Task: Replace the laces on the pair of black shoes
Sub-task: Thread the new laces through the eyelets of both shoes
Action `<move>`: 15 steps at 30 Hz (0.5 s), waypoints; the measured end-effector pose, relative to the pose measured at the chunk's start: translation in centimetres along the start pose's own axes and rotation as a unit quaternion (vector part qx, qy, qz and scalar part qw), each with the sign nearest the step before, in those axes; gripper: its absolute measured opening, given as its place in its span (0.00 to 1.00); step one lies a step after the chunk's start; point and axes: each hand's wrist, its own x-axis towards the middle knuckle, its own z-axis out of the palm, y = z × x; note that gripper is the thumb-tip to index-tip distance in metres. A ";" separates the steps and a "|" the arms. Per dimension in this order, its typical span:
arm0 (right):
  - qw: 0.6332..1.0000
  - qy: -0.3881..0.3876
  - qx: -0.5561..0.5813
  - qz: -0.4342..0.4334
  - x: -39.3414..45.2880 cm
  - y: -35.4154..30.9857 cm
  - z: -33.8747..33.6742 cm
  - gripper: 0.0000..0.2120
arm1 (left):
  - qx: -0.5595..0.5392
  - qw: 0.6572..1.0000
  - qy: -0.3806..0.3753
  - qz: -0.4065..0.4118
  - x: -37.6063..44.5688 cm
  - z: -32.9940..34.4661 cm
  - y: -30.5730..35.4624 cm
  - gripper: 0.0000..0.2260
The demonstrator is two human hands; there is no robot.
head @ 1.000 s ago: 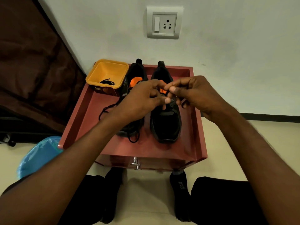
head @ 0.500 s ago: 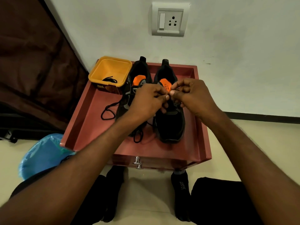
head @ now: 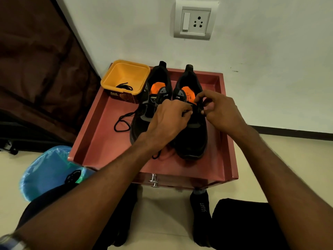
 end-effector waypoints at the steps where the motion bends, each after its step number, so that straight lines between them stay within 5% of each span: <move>1: 1.000 0.002 0.013 0.006 0.0 0.1 -0.1 0.21 | 0.006 1.000 -0.005 -0.001 0.0 0.0 0.1 0.08; 15: 0.996 -0.021 0.084 0.013 0.0 0.3 -0.2 0.21 | 0.167 0.985 -0.027 -0.022 0.4 -0.1 1.5 0.08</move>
